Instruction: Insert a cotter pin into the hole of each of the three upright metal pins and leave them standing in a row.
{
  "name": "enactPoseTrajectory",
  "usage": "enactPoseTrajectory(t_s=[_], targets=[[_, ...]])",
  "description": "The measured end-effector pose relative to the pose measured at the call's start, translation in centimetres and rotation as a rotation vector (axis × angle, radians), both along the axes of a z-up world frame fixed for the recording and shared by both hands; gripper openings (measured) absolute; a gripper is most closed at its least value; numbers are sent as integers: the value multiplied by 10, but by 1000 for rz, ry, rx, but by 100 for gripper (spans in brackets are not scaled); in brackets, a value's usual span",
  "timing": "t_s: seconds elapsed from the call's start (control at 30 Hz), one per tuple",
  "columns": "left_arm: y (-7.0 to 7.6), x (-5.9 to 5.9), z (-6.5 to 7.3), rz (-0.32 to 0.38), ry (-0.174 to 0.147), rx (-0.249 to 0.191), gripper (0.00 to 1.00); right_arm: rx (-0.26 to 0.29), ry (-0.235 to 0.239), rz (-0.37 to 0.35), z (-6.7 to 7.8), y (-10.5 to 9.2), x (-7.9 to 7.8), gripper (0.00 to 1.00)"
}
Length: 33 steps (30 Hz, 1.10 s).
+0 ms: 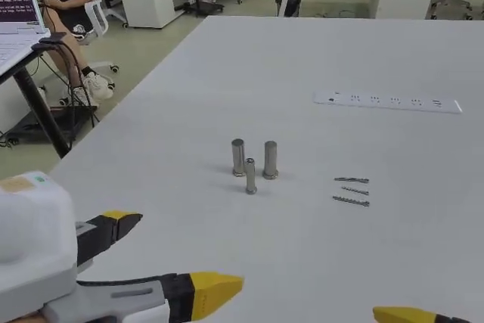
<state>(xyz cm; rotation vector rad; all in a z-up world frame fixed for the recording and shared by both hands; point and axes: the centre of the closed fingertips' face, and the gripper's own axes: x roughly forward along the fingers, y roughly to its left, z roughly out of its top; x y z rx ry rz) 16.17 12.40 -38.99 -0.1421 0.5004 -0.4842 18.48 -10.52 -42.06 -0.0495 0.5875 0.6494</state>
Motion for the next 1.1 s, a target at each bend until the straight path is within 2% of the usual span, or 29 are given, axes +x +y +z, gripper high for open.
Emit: enactPoseTrajectory(t_s=[0.17,0.27,0.33,0.4,0.47,0.57,0.6,0.77,0.8,0.87,0.97,1.0,1.07,1.1], targets=[[2,2,9,6,-19,-8,97,4,1,-1,0,0,0,98],[2,7,26,25,-74,-73,97,4,2,2,1,1,-1,97],[5,9,32,35,-95,-77,97,-1,-2,7,2,2,-2,97],[7,10,34,36,-103,-67,97,-1,-3,11,3,2,-2,98],[9,9,33,22,-111,-31,97,0,-6,14,4,2,-2,98],[14,6,24,1,-83,53,98,4,-10,17,5,4,-1,98],[14,6,22,-4,-83,64,99,2,-12,22,5,4,-1,98],[12,4,22,-14,-85,62,99,-32,-25,40,4,7,-4,98],[10,3,21,-22,-85,70,99,-29,-23,40,4,8,-5,98],[10,1,17,-41,-87,116,99,-14,-12,42,5,11,-7,98],[3,-1,19,-53,-93,68,99,-14,-10,47,6,13,-9,98],[3,-2,19,-49,-94,66,99,-19,-15,44,8,12,-10,98],[2,-2,18,-50,-104,83,99,-17,-23,40,11,12,-10,98],[1,-4,15,-74,-95,105,99,-12,-26,36,13,12,-11,98]])
